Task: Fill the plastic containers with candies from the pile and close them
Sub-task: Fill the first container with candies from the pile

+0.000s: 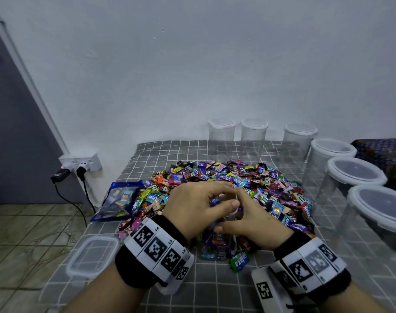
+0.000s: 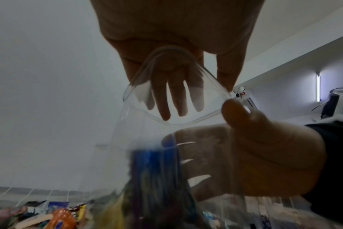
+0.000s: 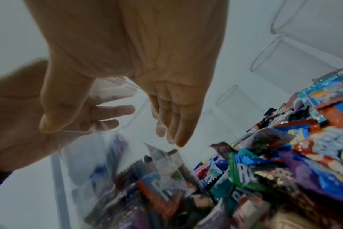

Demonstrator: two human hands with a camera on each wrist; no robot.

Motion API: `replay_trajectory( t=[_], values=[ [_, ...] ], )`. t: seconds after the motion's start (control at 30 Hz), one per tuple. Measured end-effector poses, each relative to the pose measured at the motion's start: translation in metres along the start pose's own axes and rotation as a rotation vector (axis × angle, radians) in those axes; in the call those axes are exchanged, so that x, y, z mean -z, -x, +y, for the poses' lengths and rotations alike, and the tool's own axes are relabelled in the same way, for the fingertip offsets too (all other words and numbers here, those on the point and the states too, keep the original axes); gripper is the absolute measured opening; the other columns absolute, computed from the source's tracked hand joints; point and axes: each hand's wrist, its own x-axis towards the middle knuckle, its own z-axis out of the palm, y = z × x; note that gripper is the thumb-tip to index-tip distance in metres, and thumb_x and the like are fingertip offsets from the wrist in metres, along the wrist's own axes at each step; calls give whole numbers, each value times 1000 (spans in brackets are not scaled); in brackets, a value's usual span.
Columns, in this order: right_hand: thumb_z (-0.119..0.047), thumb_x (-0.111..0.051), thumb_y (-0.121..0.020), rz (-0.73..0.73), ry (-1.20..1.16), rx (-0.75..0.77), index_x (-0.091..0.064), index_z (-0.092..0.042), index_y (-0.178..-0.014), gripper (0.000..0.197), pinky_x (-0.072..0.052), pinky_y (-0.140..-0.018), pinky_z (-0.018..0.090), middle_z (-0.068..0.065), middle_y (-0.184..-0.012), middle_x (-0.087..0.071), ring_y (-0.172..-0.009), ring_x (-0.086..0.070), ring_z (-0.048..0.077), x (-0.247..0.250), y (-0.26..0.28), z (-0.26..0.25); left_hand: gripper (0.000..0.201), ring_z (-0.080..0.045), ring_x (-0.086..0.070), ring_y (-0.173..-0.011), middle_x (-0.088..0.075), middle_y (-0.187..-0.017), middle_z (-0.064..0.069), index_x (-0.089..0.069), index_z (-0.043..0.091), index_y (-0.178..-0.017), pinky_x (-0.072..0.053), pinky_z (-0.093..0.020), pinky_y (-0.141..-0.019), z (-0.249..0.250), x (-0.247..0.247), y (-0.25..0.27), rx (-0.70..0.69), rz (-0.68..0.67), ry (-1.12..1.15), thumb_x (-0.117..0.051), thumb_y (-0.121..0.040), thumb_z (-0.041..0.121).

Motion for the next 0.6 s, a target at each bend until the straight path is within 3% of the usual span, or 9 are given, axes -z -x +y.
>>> replay_trajectory(
  t=[0.1,0.2,0.27,0.33,0.4,0.47,0.53,0.6],
  values=[
    [-47,-80,-60,-49,51,-15,-35,-34,-133,87,-45,-96,26,-19,-121,-53,-112,-51,-6,4,-1,3,38,7,-59,-104,-68,-109,19,-71,33,-102,-49,-29,-91,-3,2,1,-28,49,142,-52,-77,54],
    [-44,-79,-60,-176,83,-55,-31,-39,-136,90,-40,-103,28,-18,-129,-52,-118,-49,-2,14,-3,6,28,6,-61,-101,-69,-103,19,-73,32,-93,-51,-27,-88,-10,10,3,-1,190,272,-54,-79,47],
    [-42,-80,-58,-244,150,-108,-29,-38,-139,97,-37,-107,30,-16,-136,-47,-124,-46,1,23,-4,10,17,4,-62,-97,-69,-98,21,-70,39,-88,-52,-29,-87,-22,17,3,117,249,347,-57,-79,45],
    [-55,-77,-51,-252,327,-137,-20,-33,-147,113,-30,-112,36,-12,-147,-35,-134,-33,6,30,-6,16,14,-1,-64,-92,-70,-95,20,-68,47,-85,-53,-34,-87,-37,25,3,268,242,342,-57,-78,41],
    [-65,-71,-46,-260,552,-153,-13,-29,-150,124,-26,-114,40,-9,-152,-23,-140,-22,11,31,-10,21,18,-8,-62,-92,-67,-101,16,-63,52,-92,-50,-35,-89,-50,33,3,407,87,157,-60,-80,39],
    [-65,-70,-45,-294,762,-203,-7,-28,-150,128,-24,-114,43,-6,-155,-13,-141,-14,18,27,-13,23,39,-12,-54,-111,-56,-127,10,-55,44,-118,-44,-33,-97,-60,33,4,490,-187,-121,-66,-83,33],
    [-62,-75,-51,-366,926,-245,-2,-28,-151,127,-24,-114,46,-5,-157,-5,-143,-8,21,20,-14,21,77,-16,-33,-135,-28,-152,6,-33,37,-141,-33,-39,-110,-69,28,4,514,-478,-297,-73,-76,38],
    [-56,-76,-62,-437,1063,-270,-2,-26,-150,120,-22,-115,47,-3,-157,0,-144,-3,22,11,-14,17,107,-22,-7,-145,2,-158,3,-7,37,-148,-20,-48,-115,-76,18,6,551,-701,-375,-77,-68,46]
  ],
)
